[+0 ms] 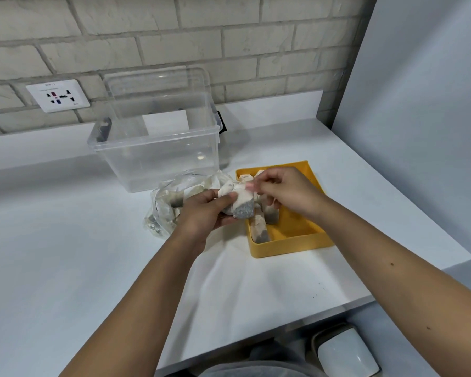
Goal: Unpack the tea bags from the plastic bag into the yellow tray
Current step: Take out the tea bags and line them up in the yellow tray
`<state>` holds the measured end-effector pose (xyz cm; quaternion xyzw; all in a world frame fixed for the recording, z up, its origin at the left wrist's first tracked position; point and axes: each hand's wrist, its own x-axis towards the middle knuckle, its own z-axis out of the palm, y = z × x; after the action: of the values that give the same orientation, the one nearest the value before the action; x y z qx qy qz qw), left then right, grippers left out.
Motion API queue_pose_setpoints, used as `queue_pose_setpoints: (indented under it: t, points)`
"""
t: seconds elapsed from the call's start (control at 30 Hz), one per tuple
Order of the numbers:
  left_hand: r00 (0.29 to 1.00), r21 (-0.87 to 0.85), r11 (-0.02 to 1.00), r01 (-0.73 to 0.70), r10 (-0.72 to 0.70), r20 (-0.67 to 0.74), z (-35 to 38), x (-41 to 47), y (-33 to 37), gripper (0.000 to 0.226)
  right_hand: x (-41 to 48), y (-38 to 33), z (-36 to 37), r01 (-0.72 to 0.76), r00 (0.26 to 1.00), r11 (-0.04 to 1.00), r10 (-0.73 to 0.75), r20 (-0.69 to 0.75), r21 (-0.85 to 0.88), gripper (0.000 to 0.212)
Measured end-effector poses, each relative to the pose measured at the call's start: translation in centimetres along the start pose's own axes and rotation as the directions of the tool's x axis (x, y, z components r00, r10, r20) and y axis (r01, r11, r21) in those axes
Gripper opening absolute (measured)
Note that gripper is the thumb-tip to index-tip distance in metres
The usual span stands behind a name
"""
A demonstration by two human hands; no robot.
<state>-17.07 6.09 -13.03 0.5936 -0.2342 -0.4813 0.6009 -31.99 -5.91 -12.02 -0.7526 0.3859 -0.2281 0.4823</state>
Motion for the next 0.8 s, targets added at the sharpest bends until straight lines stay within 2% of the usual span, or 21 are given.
queue_pose_setpoints:
  t: [0.07, 0.13, 0.23, 0.37, 0.47, 0.63, 0.8]
  points:
    - [1.0, -0.001, 1.0, -0.005, 0.005, 0.006, 0.4, 0.0, 0.2, 0.007, -0.5, -0.4, 0.2, 0.055, 0.998, 0.996, -0.055, 0.009, -0.07, 0.02]
    - [1.0, 0.0, 1.0, -0.007, 0.007, -0.002, 0.3, 0.1, 0.3, 0.007, -0.7, -0.7, -0.3, 0.066, 0.997, 0.996, -0.067, -0.026, -0.062, 0.018]
    - [0.999, 0.007, 1.0, -0.016, 0.016, -0.036, -0.5, 0.1, 0.3, 0.009, -1.0, -0.1, -2.3, -0.01, 1.0, 1.0, 0.011, 0.021, -0.027, 0.02]
    - [0.998, 0.048, 0.998, -0.034, 0.037, -0.06, -1.1, 0.1, 0.1, 0.011, -0.8, 3.1, -3.6, -0.153, 0.98, 0.974, 0.171, 0.104, -0.166, 0.022]
    - [0.998, 0.082, 0.996, -0.035, 0.039, -0.054, -1.0, 0.1, 0.0, 0.009, -0.3, 5.1, -2.8, -0.189, 0.97, 0.958, 0.217, 0.11, -0.216, 0.02]
    - [0.998, 0.072, 0.997, -0.008, 0.012, -0.064, -0.9, 0.2, -0.2, 0.013, 1.3, 5.5, -2.0, -0.126, 0.987, 0.917, 0.154, 0.045, -0.379, 0.015]
    - [0.999, 0.062, 0.998, -0.006, 0.01, -0.053, -0.9, 0.3, -0.2, 0.01, 1.8, 5.4, -1.9, -0.066, 0.996, 0.894, 0.082, 0.019, -0.443, 0.017]
